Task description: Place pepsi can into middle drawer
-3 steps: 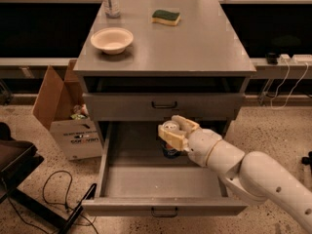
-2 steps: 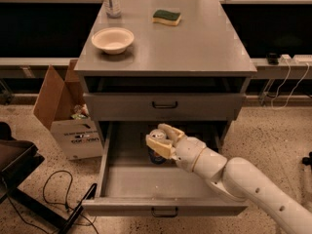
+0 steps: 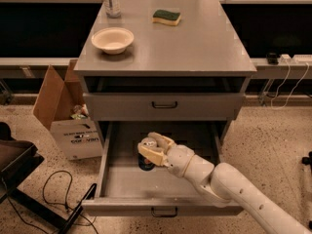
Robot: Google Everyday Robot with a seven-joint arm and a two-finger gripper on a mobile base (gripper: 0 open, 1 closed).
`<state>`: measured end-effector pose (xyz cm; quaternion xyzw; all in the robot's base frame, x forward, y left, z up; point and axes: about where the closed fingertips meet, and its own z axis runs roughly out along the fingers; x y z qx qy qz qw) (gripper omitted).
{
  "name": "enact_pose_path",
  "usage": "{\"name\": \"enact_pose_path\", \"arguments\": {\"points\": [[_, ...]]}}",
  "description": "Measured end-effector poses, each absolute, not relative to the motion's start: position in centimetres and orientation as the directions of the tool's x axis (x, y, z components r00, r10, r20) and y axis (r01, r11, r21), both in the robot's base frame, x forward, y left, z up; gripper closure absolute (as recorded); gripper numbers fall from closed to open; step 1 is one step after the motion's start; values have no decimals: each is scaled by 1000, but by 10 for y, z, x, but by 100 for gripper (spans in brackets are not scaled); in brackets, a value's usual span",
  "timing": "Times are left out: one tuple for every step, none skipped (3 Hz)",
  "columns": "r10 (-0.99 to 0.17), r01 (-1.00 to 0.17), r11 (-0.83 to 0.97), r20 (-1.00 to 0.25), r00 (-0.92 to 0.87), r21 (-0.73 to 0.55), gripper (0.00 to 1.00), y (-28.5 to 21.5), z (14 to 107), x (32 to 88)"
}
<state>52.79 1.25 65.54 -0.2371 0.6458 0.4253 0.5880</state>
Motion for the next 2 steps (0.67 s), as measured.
{"name": "enact_pose_path", "arguments": {"points": [[161, -820, 523, -972, -172, 232, 100, 20, 638, 559], [104, -854, 494, -986, -131, 165, 100, 28, 611, 599]]}}
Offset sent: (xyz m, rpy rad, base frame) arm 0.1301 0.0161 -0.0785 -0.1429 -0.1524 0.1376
